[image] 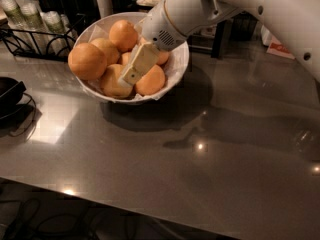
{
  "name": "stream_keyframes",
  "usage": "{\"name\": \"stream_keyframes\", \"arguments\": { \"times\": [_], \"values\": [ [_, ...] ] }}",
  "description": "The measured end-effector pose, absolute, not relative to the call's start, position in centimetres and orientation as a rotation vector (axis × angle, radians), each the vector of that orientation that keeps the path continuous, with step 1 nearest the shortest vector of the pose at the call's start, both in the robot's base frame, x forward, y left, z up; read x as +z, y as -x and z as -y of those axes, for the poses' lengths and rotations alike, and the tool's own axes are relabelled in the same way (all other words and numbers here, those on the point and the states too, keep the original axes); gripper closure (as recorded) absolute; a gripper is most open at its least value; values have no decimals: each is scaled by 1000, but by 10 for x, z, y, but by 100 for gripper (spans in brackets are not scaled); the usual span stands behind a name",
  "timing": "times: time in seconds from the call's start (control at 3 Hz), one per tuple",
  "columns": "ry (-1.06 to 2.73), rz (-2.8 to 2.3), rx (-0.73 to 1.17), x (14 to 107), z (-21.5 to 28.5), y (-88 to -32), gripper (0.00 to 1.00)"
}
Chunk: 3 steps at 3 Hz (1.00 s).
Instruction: Pick orange from white bowl
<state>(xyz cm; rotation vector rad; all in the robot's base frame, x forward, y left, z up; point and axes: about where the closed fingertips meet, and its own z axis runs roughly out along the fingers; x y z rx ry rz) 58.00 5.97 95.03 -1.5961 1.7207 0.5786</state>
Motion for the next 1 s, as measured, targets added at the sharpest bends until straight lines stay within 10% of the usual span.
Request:
{"name": "stream_keyframes", "arguments": {
  "times": [0.67, 1.0],
  "values": [
    [1640, -1683, 593, 956, -82, -587, 0],
    [1641, -1683, 593, 956, -82, -587, 19]
  ]
}}
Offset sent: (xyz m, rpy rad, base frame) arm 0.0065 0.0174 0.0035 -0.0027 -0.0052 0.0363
